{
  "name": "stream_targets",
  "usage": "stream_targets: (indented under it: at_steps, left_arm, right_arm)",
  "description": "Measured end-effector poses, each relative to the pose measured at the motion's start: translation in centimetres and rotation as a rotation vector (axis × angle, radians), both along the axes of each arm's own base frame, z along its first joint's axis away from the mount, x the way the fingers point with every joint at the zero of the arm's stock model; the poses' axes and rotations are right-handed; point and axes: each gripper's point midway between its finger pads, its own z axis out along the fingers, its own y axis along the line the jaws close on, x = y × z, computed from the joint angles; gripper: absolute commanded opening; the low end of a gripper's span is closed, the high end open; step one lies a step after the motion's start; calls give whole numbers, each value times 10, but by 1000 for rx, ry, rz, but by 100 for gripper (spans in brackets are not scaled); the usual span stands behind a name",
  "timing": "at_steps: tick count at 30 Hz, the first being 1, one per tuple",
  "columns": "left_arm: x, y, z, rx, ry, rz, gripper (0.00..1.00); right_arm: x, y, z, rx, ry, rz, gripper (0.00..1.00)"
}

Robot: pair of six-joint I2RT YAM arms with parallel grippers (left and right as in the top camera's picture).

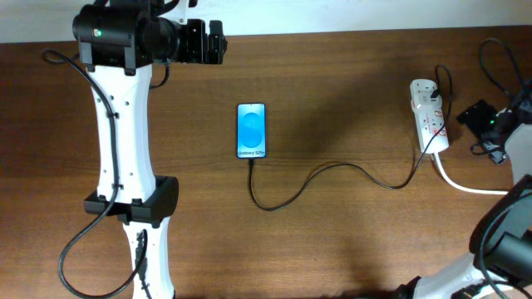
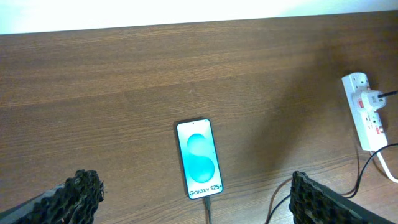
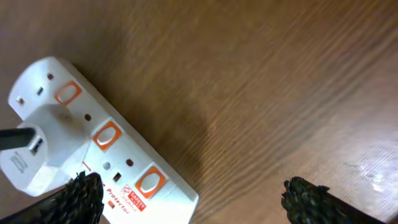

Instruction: Plug charger to phone and switch on socket

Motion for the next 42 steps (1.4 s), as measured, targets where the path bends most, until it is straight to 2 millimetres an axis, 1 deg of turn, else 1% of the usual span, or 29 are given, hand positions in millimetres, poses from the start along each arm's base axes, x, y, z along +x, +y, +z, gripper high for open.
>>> stream_targets:
  at_steps: [2,5,10,13,18,22,25,28,33,37,42]
  left_arm:
    - [0,0,0,0,0,0,99]
    - [0,0,0,0,0,0,99]
    - [0,0,0,0,1,0,99]
    - [0,0,0,0,1,0,99]
    - [0,0,0,0,1,0,99]
    - [0,0,0,0,1,0,99]
    - [0,0,0,0,1,0,99]
    - [0,0,0,0,1,0,99]
    - [0,0,0,0,1,0,99]
    - [0,0,0,0,1,0,99]
    - [0,0,0,0,2,0,99]
  right_arm:
    - [12,10,-14,13,0,38,100]
    - [23,20,-24,10,-3,82,100]
    - [29,17,-22,-9,-24,88,100]
    - [33,11,-22,-35,-33,79,100]
    - [41,6,-45,-39,-33,76,100]
    - [40,6,-62,-26,-10,77,100]
    - [43,5,-61,-31,-21,77,100]
    - [49,8,-59,-13,-54,94,100]
    - [51,13,-58,6,-65,108,99]
    - [53,13,-62,17,-69,114,99]
    - [50,15,-62,36,-52,113,99]
